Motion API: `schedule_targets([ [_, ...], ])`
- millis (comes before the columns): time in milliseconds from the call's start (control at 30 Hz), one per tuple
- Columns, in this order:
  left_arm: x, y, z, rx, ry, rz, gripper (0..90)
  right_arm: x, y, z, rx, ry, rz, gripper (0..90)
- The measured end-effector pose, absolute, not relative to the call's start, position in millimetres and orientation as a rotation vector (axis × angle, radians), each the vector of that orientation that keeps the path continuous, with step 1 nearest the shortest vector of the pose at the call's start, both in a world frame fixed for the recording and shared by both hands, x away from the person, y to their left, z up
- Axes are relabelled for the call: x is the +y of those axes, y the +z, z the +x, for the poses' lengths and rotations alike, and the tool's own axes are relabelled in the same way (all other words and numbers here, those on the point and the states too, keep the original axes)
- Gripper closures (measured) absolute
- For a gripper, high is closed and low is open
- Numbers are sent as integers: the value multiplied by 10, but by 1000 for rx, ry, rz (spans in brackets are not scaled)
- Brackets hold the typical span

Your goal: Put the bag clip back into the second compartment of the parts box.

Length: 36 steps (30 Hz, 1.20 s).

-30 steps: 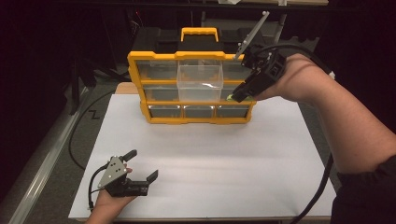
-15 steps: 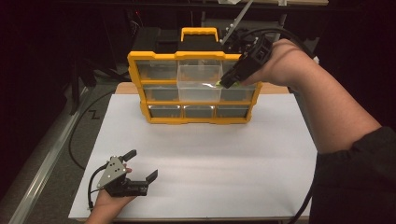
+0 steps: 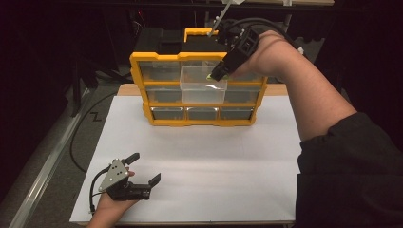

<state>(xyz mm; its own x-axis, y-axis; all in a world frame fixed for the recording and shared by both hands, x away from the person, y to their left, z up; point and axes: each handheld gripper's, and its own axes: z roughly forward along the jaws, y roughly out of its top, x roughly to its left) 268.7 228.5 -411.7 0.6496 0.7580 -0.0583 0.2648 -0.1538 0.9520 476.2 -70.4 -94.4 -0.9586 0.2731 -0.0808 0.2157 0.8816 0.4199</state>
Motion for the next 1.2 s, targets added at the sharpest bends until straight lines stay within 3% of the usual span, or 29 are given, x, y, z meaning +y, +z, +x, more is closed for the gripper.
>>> schedule_targets([
  [800, 2291, -4124, 2682, 830, 529, 1723, 2, -450, -1189, 5016, 2923, 574, 368, 782],
  [833, 2290, -4124, 2685, 831, 528, 1725, 2, -449, -1187, 5016, 2920, 572, 367, 769],
  [900, 2291, -4123, 2686, 832, 529, 1723, 2, -450, -1172, 5024, 2896, 587, 397, 603],
  [1000, 2299, -4124, 2696, 838, 528, 1722, 2, -492, -1078, 4983, 2863, 616, 416, 485],
  [1200, 2312, -4154, 2738, 860, 538, 1733, 2, -711, -963, 4803, 2861, 609, 447, 451],
])
